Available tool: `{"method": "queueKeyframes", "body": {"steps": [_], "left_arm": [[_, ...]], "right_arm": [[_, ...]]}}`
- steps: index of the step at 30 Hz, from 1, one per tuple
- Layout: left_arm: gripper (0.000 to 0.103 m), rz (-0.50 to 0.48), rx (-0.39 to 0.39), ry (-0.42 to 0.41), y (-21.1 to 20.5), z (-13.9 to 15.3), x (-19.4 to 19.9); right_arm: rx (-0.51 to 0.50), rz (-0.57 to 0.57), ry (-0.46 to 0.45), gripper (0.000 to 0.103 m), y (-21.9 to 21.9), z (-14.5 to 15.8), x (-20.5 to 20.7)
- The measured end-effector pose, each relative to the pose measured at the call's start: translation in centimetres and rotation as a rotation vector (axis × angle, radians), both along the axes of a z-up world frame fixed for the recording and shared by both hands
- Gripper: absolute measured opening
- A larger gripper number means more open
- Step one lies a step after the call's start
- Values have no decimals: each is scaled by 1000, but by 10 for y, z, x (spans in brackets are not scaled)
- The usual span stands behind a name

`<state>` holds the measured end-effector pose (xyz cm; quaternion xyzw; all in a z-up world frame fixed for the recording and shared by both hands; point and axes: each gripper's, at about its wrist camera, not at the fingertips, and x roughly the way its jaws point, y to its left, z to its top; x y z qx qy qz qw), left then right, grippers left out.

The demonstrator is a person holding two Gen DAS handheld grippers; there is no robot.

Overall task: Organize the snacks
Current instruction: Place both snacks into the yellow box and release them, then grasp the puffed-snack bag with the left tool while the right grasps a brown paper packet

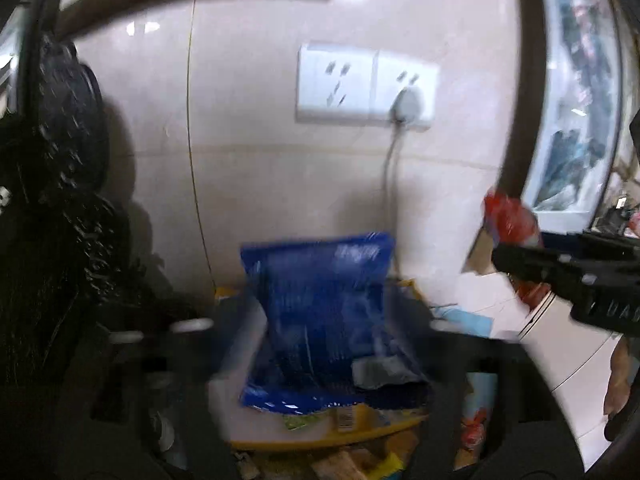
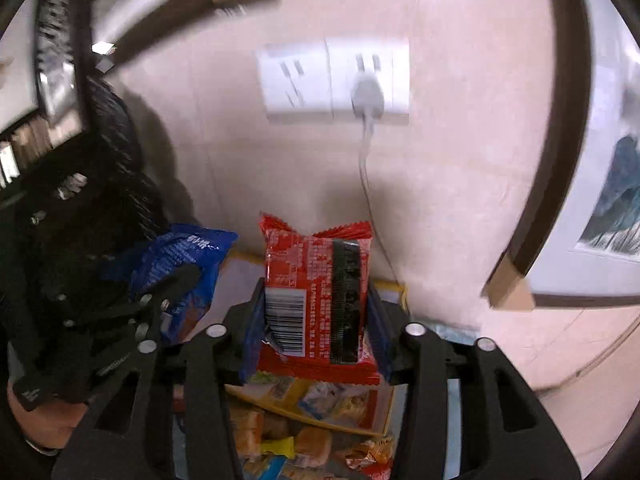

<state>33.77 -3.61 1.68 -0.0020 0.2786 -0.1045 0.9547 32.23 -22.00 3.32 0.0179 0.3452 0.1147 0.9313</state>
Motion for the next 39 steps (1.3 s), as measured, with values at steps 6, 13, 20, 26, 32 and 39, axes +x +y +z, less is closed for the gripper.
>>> {"method": "queueKeyframes", "body": {"steps": [6,13,20,26,32,39], "left_arm": [[101,37,34,44,33,-30,1],[101,43,3,106,53,-87,-61],[101,-60,104,186,26,-160,-129],[101,-87,75,204,4,-167,-125],[101,-95,107,228,-25,-181,-99],[100,-82,121,326,-38,-223,-77]], "right_arm": [[-33,-31,76,65,-6,-46,4],[4,-40,169,65,-14,-103,-44],[-25,-25,260,65,-6,-171,-113],[-112,-56,366,65,-16,-232,-142],[-203,-31,383,65,-20,-257,-148],[-337,-2,361,89,-15,-278,-145]]}}
